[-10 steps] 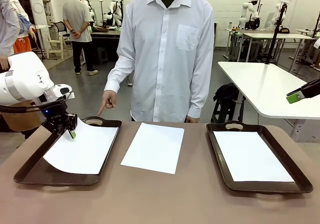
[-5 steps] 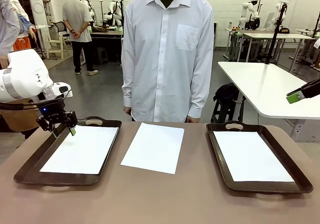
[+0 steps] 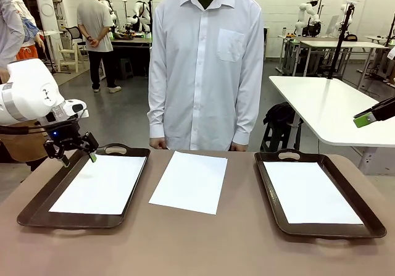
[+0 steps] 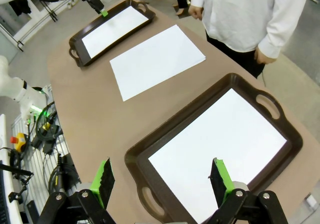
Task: Sort the A4 documents.
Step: Place the A4 Paper in the designated Handle tray.
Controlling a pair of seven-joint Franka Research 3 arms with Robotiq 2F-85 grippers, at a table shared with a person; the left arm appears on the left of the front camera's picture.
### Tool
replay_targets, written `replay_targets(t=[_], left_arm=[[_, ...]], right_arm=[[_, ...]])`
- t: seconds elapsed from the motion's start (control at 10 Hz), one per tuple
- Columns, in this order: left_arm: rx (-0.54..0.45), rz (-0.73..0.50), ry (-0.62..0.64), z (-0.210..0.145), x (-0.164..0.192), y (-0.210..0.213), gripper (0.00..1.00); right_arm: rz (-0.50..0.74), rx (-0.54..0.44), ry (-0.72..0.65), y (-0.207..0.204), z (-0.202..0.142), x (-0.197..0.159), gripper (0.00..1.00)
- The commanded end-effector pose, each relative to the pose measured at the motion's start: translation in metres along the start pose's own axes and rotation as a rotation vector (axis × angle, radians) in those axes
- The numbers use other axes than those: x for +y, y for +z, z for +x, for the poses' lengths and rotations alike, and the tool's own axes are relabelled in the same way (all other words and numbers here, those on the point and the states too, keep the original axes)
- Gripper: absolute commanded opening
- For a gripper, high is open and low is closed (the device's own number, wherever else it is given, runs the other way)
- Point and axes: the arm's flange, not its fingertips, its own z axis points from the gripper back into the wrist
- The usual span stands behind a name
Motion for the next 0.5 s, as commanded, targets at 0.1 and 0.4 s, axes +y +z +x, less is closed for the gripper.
replay_targets(t=[0.1,0.4], left_arm=[[0.031,0.008,-0.048,-0.0016,-0.0007,-0.0019,1.0],[0.031,0.008,-0.048,-0.0016,-0.0007,-0.0019,1.0]], right_arm=[[-0.001,0.002,0.001,-0.0016,0.0002,0.0003,1.0],[-0.001,0.002,0.001,-0.0016,0.0002,0.0003,1.0]])
